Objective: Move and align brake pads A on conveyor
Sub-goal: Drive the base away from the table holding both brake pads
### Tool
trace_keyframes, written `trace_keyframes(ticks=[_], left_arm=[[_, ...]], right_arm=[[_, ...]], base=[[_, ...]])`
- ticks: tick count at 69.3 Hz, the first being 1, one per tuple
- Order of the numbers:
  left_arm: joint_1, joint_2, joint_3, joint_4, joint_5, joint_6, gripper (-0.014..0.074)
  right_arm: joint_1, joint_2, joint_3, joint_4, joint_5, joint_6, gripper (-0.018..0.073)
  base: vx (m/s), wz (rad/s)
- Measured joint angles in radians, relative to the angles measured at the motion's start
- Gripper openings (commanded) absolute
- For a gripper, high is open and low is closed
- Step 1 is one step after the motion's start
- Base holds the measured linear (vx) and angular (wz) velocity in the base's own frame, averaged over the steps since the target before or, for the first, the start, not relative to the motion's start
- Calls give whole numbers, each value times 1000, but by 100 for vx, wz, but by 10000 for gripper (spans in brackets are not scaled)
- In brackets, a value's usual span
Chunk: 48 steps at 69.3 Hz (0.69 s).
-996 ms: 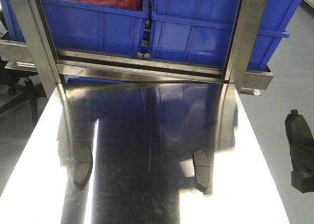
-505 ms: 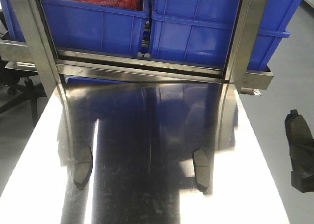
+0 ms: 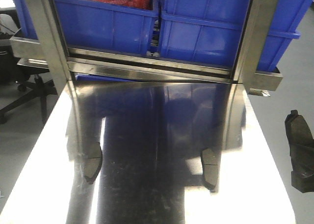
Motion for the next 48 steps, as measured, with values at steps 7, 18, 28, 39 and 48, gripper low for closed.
trace_keyframes(ticks=[7, 18, 28, 39, 48], left_arm=[[0, 0, 0, 0, 0, 0, 129], [0, 0, 0, 0, 0, 0, 129], [0, 0, 0, 0, 0, 0, 129], [0, 0, 0, 0, 0, 0, 129], [0, 0, 0, 0, 0, 0, 129]], right_arm=[[0, 0, 0, 0, 0, 0, 83], [0, 0, 0, 0, 0, 0, 83], [0, 0, 0, 0, 0, 0, 83], [0, 0, 0, 1, 1, 0, 83], [0, 0, 0, 1, 1, 0, 83]], base=[[-4, 22], [-6, 31], [-9, 37], [-11, 41], [-11, 42]])
